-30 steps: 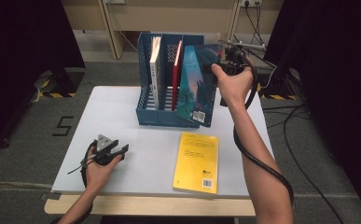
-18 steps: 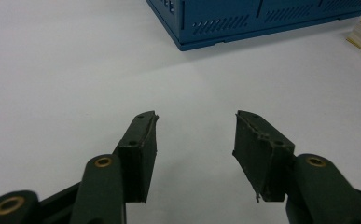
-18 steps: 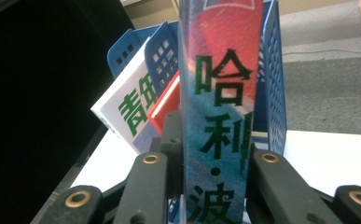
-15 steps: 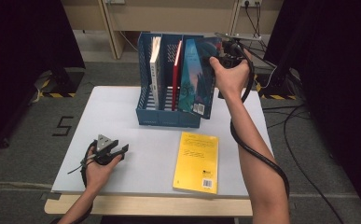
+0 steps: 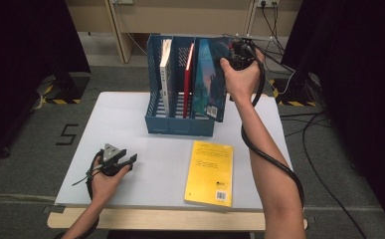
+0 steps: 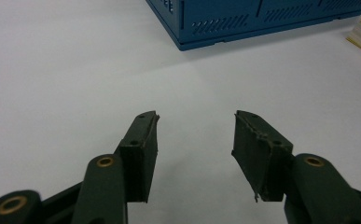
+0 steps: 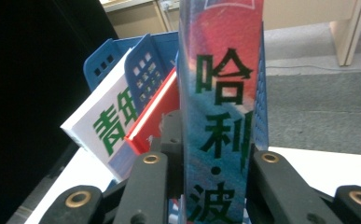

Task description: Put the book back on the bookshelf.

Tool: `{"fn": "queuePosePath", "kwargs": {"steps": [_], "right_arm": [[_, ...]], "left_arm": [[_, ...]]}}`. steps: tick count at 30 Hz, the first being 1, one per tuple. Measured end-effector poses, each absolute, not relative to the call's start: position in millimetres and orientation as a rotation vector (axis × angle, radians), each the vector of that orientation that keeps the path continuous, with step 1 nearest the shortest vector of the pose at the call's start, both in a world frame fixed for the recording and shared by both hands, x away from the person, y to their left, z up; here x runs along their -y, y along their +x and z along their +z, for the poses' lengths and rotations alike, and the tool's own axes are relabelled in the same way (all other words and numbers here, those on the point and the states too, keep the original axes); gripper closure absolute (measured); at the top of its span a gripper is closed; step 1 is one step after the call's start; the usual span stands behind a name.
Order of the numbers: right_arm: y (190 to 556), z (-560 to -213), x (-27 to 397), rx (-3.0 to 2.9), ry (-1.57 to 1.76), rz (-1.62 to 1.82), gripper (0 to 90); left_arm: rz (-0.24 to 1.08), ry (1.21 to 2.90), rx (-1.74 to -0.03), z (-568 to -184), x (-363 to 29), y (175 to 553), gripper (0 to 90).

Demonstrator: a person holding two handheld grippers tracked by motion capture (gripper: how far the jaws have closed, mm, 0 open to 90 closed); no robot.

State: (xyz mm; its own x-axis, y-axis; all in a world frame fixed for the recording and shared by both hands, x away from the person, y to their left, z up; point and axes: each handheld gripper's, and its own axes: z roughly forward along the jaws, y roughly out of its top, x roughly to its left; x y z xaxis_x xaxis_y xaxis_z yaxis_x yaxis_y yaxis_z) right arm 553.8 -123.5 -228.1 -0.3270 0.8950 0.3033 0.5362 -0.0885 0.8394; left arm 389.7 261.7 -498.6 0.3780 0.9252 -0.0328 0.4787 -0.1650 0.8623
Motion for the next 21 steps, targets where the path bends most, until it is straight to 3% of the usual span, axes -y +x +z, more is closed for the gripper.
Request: {"fn": "queuePosePath", "kwargs": {"steps": [21], "right_arm": [[578,-245,98,-1.807,1.492,1.282,75.0]], "left_arm": [[0.667,1.792,-1.228,-498,-262,389,48.9]]}}
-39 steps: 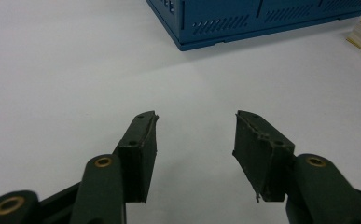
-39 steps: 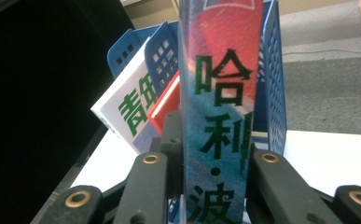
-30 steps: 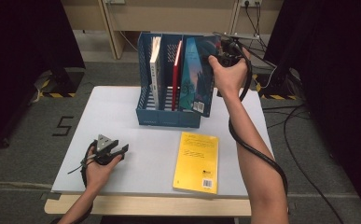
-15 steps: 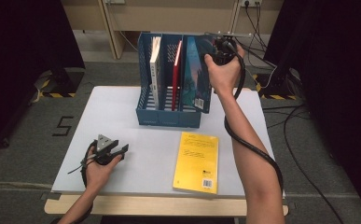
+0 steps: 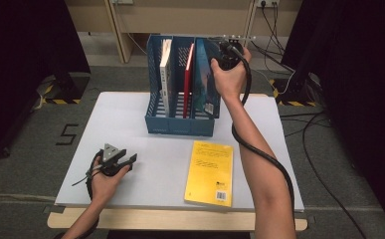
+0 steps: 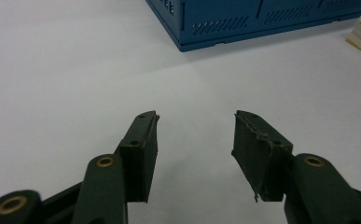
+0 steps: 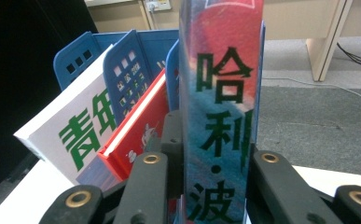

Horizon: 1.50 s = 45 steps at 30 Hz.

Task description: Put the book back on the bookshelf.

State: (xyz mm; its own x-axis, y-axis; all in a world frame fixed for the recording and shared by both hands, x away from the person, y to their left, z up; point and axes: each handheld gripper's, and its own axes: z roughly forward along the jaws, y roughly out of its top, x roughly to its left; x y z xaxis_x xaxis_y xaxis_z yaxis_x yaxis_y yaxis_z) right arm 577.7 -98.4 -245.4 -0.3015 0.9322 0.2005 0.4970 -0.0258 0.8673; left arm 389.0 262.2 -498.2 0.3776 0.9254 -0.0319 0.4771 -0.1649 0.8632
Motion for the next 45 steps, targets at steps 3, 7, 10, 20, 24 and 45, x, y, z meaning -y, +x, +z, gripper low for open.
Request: {"fn": "queuePosePath", "kwargs": {"steps": [3,7,10,20,24,45], "right_arm": [[581,-249,97,-1.805,1.486,1.272,75.1],[584,-252,94,-1.79,1.475,1.261,75.0],[586,-253,91,-1.775,1.47,1.259,75.1],[590,-261,83,-1.721,1.437,1.26,75.1],[591,-264,79,-1.711,1.428,1.267,75.1],[595,-289,69,-1.665,1.392,1.267,75.1]], "left_arm": [[0.666,1.791,-1.228,-498,-262,389,48.9],[0.666,1.792,-1.229,-498,-262,389,48.9],[0.665,1.791,-1.228,-498,-262,389,48.9],[0.661,1.787,-1.228,-498,-262,389,48.9],[0.665,1.789,-1.225,-498,-262,389,48.9],[0.671,1.785,-1.22,-499,-263,389,48.9]]}}
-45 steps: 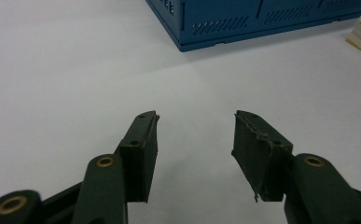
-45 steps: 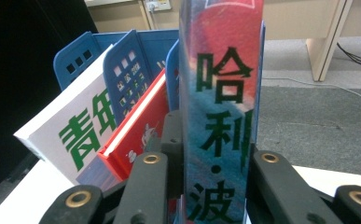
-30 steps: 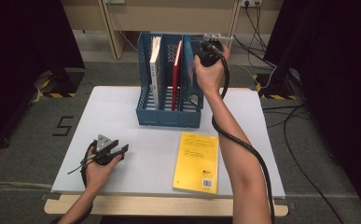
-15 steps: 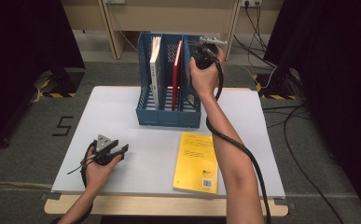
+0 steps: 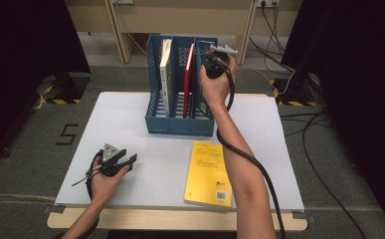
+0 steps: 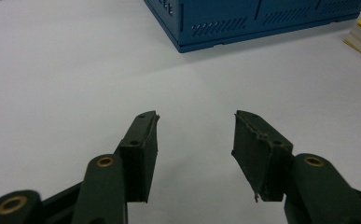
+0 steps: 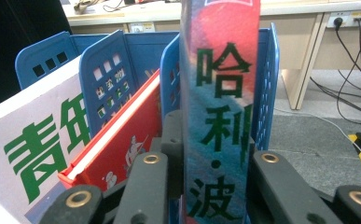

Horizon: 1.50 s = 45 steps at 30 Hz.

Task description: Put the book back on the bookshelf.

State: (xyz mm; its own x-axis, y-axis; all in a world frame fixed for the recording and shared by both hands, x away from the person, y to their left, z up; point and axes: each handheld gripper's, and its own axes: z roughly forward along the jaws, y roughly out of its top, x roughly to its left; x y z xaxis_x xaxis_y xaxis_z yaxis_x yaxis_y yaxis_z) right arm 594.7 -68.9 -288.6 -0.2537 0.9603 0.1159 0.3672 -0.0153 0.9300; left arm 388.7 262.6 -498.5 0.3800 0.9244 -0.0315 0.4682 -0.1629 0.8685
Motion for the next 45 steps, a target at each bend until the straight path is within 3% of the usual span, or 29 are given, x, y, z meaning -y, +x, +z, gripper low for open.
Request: {"fn": "queuePosePath", "kwargs": {"steps": [45], "right_arm": [[603,-319,64,-1.583,1.313,1.271,75.1]], "left_arm": [[0.673,1.778,-1.203,-498,-262,387,49.0]]}}
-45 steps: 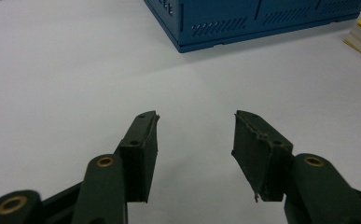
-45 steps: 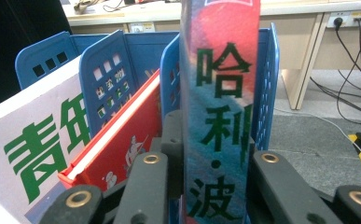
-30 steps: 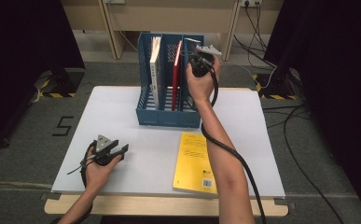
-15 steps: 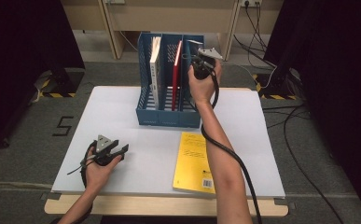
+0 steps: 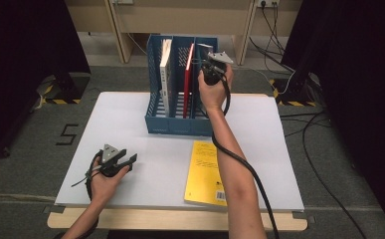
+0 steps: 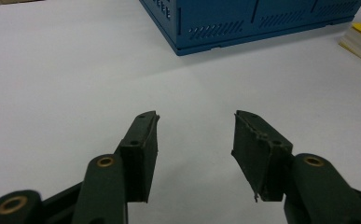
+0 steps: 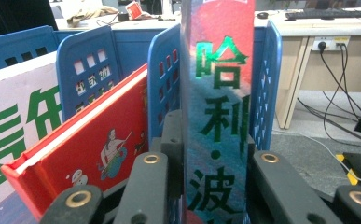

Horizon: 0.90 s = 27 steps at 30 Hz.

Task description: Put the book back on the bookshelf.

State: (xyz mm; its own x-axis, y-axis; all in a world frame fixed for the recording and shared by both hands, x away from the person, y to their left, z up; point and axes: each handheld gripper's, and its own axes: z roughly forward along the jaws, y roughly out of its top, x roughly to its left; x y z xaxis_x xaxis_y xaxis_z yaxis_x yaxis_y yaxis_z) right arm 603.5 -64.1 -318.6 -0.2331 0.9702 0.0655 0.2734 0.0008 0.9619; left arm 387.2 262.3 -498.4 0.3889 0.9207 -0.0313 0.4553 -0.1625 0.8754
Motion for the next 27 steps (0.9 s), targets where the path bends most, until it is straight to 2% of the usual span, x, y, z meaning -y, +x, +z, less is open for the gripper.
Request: {"fn": "queuePosePath", "kwargs": {"steps": [17,27], "right_arm": [[605,-328,65,-1.581,1.286,1.273,75.1],[599,-317,68,-1.561,1.272,1.302,75.1]], "left_arm": [[0.678,1.789,-1.201,-498,-261,387,49.3],[0.675,1.789,-1.203,-498,-262,387,49.3]]}}
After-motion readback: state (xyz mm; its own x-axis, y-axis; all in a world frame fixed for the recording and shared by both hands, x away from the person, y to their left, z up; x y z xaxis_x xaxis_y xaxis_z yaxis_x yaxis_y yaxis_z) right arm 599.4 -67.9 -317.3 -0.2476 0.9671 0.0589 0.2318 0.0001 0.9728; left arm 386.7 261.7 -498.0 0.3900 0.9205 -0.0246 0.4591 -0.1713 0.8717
